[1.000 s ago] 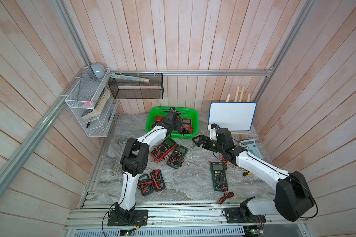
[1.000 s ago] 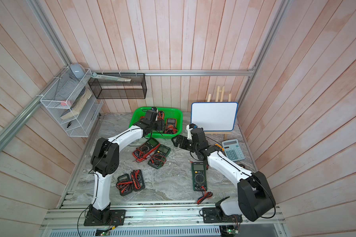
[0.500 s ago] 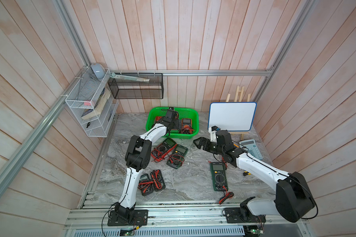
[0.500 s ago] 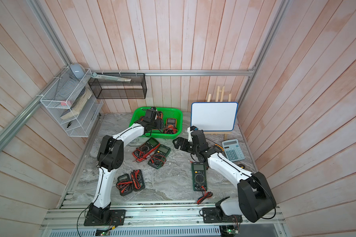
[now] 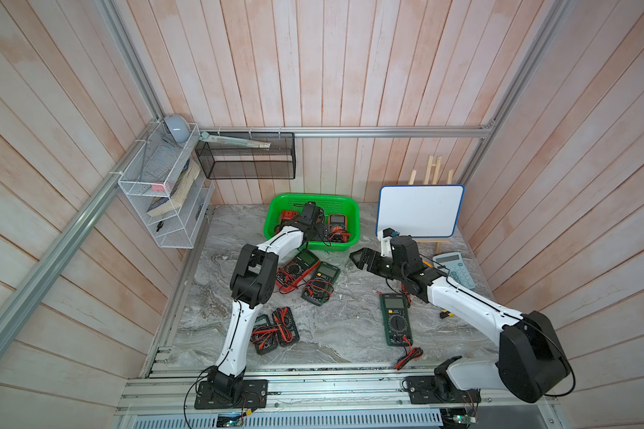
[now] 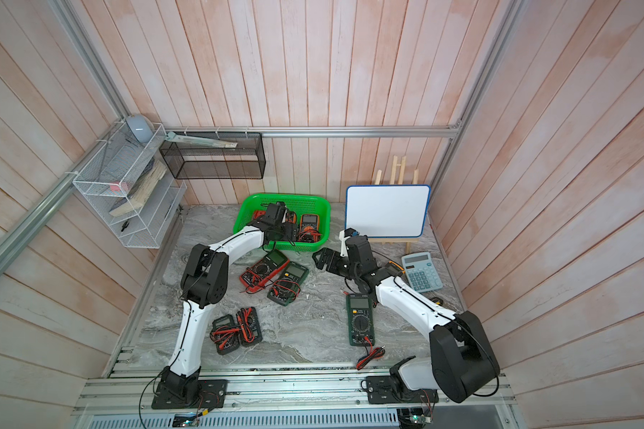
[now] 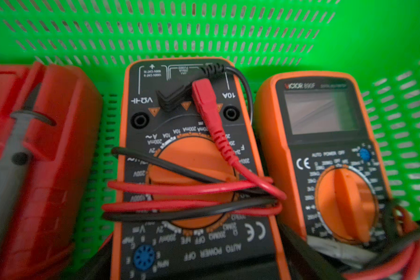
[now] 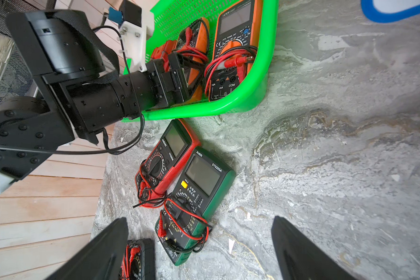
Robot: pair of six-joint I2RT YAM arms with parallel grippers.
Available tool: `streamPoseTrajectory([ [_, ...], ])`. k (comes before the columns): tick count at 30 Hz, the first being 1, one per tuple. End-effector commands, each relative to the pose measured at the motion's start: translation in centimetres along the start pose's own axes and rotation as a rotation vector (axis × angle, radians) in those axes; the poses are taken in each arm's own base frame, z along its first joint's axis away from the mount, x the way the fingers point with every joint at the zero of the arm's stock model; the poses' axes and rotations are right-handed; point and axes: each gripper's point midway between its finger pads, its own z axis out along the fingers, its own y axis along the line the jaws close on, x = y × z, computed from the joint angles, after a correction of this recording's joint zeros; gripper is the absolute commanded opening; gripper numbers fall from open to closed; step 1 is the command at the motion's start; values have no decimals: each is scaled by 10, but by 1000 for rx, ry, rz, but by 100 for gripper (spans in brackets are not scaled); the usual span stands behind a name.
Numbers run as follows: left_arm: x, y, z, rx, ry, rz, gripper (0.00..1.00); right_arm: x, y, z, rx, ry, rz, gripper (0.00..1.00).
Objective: Put the multimeter into the basket
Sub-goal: Place the multimeter in the basket.
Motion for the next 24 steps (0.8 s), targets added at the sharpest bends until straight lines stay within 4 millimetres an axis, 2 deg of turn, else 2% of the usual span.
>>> streamPoseTrajectory([
  [1, -27, -9, -6, 32, -70, -5, 97, 4, -4, 0, 12, -4, 2, 98],
  [2, -29, -9, -8, 35, -75, -6, 100, 3, -3, 0, 11, -5, 4, 98],
  [7, -45, -15, -26, 55, -105, -4, 99, 2, -2, -1, 11, -6, 5, 98],
  [12, -70, -20, -58, 78, -162, 0, 100, 2, -1, -1, 7, -6, 7, 98],
  [15, -77, -21, -75, 85, -184, 3, 100, 1, 0, -1, 4, -7, 10, 98],
  [21, -78, -25, -112, 119, -212, -10, 100, 1, 3, -2, 7, -7, 10, 98],
  [24, -69, -27, -131, 136, -222, -7, 100, 0, 6, -4, 11, -10, 2, 98],
])
